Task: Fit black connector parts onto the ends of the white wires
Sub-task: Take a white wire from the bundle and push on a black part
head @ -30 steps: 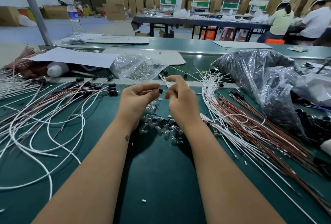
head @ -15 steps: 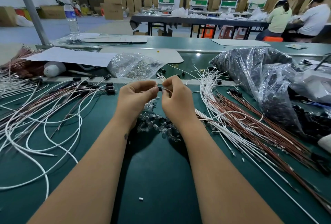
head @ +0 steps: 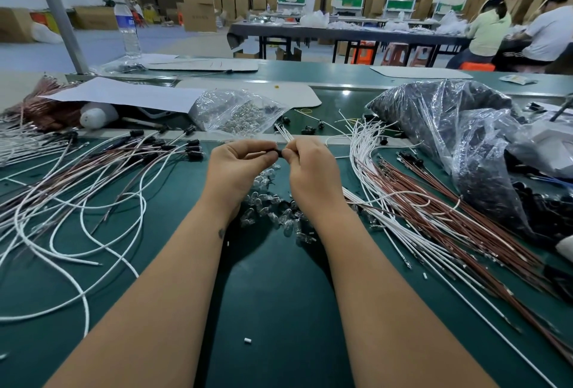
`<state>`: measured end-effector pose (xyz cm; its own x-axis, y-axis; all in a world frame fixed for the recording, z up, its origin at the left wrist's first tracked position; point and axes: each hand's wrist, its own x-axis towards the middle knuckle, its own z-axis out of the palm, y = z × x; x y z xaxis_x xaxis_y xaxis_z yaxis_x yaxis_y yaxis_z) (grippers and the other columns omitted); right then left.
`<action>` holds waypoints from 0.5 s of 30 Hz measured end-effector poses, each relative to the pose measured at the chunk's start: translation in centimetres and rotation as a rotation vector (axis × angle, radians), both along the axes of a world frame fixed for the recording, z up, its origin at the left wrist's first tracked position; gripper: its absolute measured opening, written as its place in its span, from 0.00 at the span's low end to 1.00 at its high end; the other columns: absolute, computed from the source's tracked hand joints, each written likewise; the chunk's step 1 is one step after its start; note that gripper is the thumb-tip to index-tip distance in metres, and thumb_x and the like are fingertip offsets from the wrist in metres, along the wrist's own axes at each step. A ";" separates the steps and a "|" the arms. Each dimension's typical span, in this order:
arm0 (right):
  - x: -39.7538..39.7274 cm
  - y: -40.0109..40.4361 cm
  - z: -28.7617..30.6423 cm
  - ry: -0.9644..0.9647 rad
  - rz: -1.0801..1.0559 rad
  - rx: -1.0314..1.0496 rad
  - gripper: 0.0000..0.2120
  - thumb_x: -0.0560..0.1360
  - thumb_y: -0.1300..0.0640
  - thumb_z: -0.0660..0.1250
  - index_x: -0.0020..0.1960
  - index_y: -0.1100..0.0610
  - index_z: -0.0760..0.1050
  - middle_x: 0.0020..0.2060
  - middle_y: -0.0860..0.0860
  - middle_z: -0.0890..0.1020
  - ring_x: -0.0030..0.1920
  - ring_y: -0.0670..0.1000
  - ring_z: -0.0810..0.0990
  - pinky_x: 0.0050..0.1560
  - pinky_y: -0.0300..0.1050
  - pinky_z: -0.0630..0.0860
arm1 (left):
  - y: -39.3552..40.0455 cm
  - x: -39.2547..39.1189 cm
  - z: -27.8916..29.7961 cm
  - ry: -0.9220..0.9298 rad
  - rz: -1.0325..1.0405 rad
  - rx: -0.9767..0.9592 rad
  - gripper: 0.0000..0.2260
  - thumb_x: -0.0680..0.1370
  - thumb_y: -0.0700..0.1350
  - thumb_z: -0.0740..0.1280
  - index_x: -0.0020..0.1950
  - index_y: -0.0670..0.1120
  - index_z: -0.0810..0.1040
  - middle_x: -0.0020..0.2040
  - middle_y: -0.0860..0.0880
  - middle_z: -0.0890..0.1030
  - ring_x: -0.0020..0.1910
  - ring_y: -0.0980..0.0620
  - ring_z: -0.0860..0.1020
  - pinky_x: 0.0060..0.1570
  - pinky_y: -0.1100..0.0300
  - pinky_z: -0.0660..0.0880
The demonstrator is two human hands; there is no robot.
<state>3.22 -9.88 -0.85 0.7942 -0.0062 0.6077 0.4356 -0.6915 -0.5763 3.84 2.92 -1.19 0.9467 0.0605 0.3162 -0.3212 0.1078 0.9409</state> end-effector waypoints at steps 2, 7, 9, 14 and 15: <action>0.0 0.1 0.0 0.008 0.000 0.009 0.06 0.79 0.62 0.62 0.44 0.62 0.75 0.40 0.52 0.75 0.43 0.51 0.69 0.39 0.41 0.57 | -0.2 0.0 -0.1 0.001 0.012 -0.001 0.09 0.72 0.31 0.72 0.45 0.43 0.83 0.39 0.48 0.85 0.42 0.52 0.83 0.50 0.62 0.79; 0.2 0.3 0.2 0.020 0.046 0.052 0.07 0.76 0.68 0.62 0.50 0.64 0.78 0.45 0.56 0.79 0.46 0.50 0.72 0.45 0.37 0.64 | 0.0 0.3 -0.2 -0.015 0.046 -0.065 0.11 0.70 0.30 0.72 0.47 0.44 0.80 0.40 0.50 0.84 0.41 0.56 0.83 0.45 0.66 0.78; 0.0 0.1 0.3 0.038 0.073 0.116 0.10 0.75 0.70 0.63 0.53 0.61 0.76 0.42 0.52 0.79 0.42 0.47 0.73 0.43 0.35 0.66 | 0.2 0.3 -0.2 -0.011 0.042 -0.080 0.11 0.70 0.31 0.73 0.47 0.44 0.81 0.40 0.50 0.85 0.42 0.55 0.83 0.46 0.66 0.77; -0.2 -0.3 0.2 0.048 0.113 0.154 0.17 0.74 0.72 0.62 0.59 0.57 0.72 0.37 0.49 0.76 0.37 0.40 0.74 0.38 0.33 0.68 | 0.2 0.3 -0.2 -0.028 -0.017 -0.084 0.13 0.69 0.30 0.73 0.49 0.44 0.80 0.40 0.50 0.85 0.43 0.54 0.83 0.45 0.66 0.77; -0.2 -0.3 0.2 0.041 0.114 0.150 0.17 0.74 0.71 0.62 0.59 0.57 0.71 0.38 0.50 0.77 0.37 0.41 0.74 0.39 0.36 0.69 | 0.2 0.2 -0.2 -0.030 -0.024 -0.078 0.13 0.69 0.29 0.73 0.49 0.44 0.80 0.40 0.50 0.85 0.43 0.54 0.83 0.45 0.67 0.77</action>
<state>3.01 -10.19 -0.69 0.8191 -0.0029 0.5737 0.4803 -0.5435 -0.6884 4.06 3.08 -1.39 0.9384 0.0636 0.3396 -0.3454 0.1880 0.9194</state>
